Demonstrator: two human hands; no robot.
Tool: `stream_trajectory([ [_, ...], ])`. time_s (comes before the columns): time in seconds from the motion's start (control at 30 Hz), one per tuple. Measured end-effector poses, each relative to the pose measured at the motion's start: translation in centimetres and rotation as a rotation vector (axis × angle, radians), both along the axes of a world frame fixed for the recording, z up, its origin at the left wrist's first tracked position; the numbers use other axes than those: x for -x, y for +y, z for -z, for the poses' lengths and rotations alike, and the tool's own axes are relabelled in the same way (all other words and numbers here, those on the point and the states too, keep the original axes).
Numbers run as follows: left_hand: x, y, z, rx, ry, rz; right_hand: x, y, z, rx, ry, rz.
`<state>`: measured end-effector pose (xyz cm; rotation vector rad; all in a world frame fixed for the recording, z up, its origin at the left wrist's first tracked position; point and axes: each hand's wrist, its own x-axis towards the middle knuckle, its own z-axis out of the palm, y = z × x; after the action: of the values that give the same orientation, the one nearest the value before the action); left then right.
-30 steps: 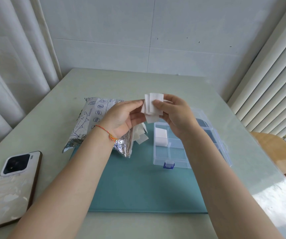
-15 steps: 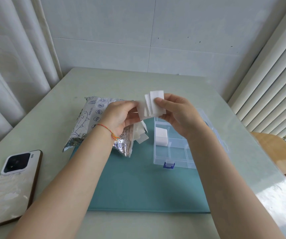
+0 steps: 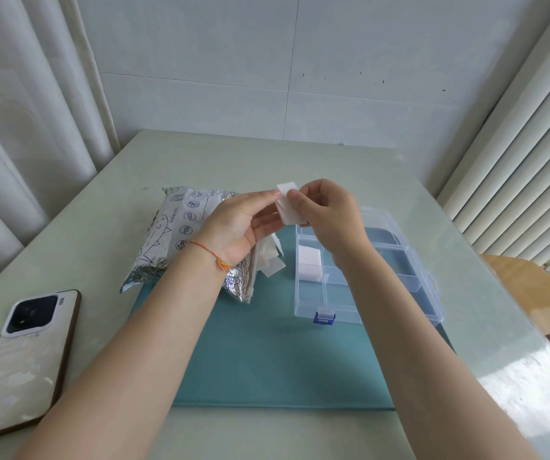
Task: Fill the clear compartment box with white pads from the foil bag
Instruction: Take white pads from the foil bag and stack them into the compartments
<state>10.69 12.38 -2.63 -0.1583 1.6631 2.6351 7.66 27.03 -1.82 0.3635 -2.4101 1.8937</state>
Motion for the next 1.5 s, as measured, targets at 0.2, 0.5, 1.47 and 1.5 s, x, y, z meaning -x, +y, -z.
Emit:
stream_trajectory([
  [0.2,0.0,0.1,-0.2,-0.039,-0.006,-0.005,-0.7,-0.3,0.0,-0.155,-0.010,-0.126],
  [0.5,-0.2,0.0,0.1,-0.043,0.035,0.083,-0.6,0.3,-0.8,0.107,-0.157,-0.228],
  [1.47,0.0,0.7,0.3,0.149,0.040,-0.077,-1.0,0.2,-0.7,0.122,-0.302,-0.345],
  [1.5,0.0,0.7,0.2,0.152,0.042,-0.077,-1.0,0.2,-0.7,0.112,-0.299,-0.351],
])
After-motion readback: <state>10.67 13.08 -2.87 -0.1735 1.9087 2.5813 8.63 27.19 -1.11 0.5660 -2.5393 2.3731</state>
